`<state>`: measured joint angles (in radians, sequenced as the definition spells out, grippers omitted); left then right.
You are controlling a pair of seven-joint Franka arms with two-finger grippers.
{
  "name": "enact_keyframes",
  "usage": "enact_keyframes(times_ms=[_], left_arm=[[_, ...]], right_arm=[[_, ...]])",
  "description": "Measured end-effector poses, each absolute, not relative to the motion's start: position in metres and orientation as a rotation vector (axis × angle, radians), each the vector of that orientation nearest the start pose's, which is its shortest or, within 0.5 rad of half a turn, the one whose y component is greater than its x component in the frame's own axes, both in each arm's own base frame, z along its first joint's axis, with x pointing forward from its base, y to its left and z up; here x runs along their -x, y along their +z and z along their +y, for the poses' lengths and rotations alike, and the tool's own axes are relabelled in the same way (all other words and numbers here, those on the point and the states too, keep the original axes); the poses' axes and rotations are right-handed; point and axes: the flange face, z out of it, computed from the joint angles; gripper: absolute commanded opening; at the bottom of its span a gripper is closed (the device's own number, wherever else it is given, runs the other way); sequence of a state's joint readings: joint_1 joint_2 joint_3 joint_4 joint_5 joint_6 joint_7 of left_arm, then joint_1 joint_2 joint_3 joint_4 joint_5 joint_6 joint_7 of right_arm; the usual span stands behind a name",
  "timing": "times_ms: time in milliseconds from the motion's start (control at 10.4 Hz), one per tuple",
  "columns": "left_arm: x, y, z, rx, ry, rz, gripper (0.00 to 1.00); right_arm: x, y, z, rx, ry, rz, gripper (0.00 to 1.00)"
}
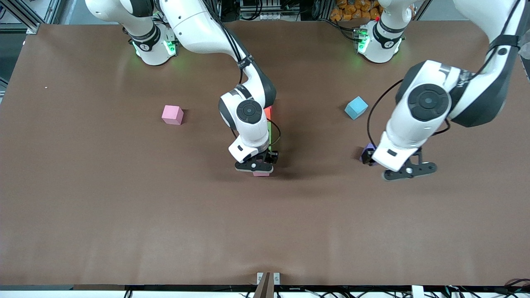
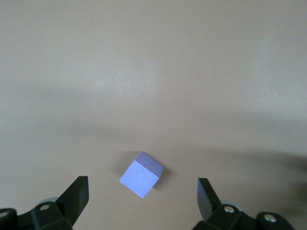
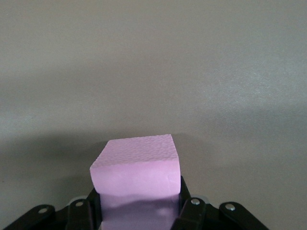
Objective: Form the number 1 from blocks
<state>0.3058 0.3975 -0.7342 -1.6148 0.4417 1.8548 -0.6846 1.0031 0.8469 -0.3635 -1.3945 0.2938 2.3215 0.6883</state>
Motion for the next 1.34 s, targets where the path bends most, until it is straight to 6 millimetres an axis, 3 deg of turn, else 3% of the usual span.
enact_keyframes(times_ms=[384, 767, 1055, 1342], left_arm=[[-0.613, 0.456, -0.187, 2.989, -0.024, -0.264, 1.00], [-0.599, 0.481, -0.171, 3.015, 0.074, -0.113, 1.00], [-0.577, 0.521, -0.145, 3.055, 0.058, -0.084, 1.00], [-0.549, 0.578, -0.127, 3.067, -0.007, -0.148, 1.00]], right_arm=[[-0.552, 0.233, 0.497, 3.083, -0.184, 0.145, 0.50], [-0.545, 0.229, 0.504, 3.091, -0.173, 0.124, 0.51], [-0.542, 0.217, 0.503, 3.107, -0.158, 0.121, 0.51], [-0.538, 0.213, 0.506, 3.111, -0.154, 0.111, 0.54]])
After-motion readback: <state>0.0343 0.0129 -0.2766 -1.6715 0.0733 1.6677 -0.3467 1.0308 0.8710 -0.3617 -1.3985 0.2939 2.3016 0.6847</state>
